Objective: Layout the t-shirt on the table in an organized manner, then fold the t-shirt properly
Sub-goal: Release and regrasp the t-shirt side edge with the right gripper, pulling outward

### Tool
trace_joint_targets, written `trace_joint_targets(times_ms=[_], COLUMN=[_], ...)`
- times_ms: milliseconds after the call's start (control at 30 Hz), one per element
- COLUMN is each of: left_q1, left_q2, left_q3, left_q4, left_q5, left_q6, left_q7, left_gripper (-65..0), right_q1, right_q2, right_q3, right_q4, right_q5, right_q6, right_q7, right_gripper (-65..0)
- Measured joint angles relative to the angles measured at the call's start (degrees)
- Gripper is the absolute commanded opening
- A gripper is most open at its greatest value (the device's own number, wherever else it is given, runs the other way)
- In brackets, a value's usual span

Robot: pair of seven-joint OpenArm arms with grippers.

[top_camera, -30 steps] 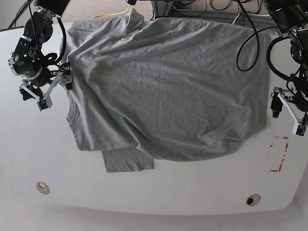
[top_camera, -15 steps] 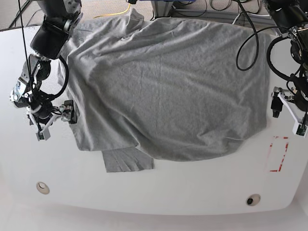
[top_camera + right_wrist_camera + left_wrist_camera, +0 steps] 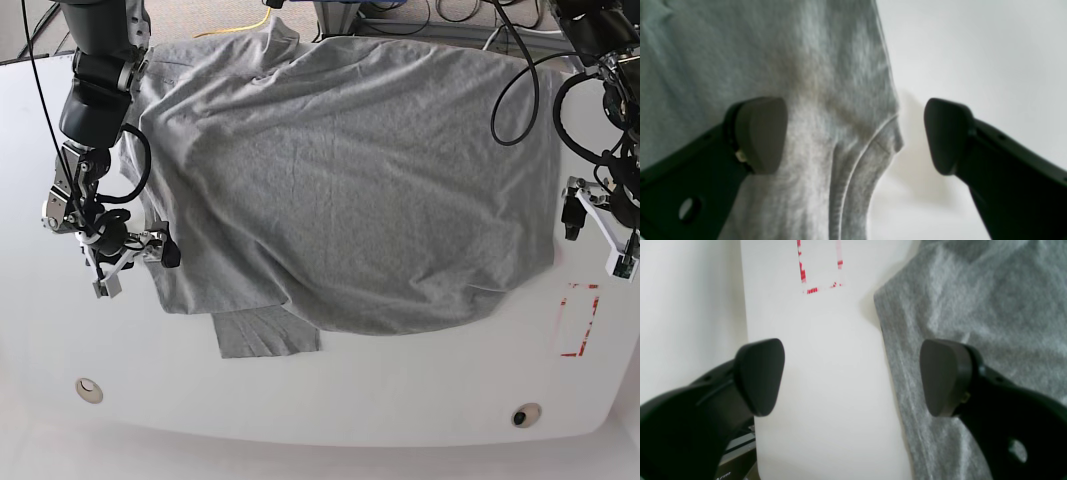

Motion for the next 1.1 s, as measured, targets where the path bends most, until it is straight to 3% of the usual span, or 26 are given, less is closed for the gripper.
trace_joint_targets(times_ms=[233,300,400,600,700,900,1100], left_q1=[-0.02,-0.04,-0.04,-0.04,-0.02,0.15,1.29], left_q2=[-0.02,-0.04,-0.02,-0.04,-0.02,-0.04,-0.02], left_q3=[0.00,0.00,0.00,0.00,0.00,0.00,0.00], left_q4=[0.00,0.00,0.00,0.00,0.00,0.00,0.00], left_q5=[0.04,0.02,-0.02,0.00,0.02,0.00,0.00], left_q6=[0.00,0.00,0.00,0.00,0.00,0.02,0.00], left_q7=[-0.02,-0.02,-0.04,-0.02,-0.02,-0.04,0.11], left_gripper=[-3.1,-3.1,-3.1,-3.1,-3.1,-3.1,-3.1], right_q1=[0.11,0.17,0.11,0.02,0.04,0.37,0.55], right_q2=[-0.13,-0.17,-0.15,-0.28,-0.39,0.33,3.19], right_q3=[-1.60,-1.60,-1.57,-1.60,-1.77,-1.81,-1.90], right_q4=[-2.89,-3.15,-3.15,-3.23,-3.39,-3.48,-3.48], right_q5=[0.15,0.33,0.39,0.15,-0.04,-0.22,-0.24], right_q6=[0.04,0.07,0.04,0.02,0.04,0.07,0.04], right_q7=[4.17,4.31,4.33,3.78,3.67,3.82,3.96], right_gripper=[-2.7,-5.5,-16.2,-49.6,-62.0,-62.3,-62.3])
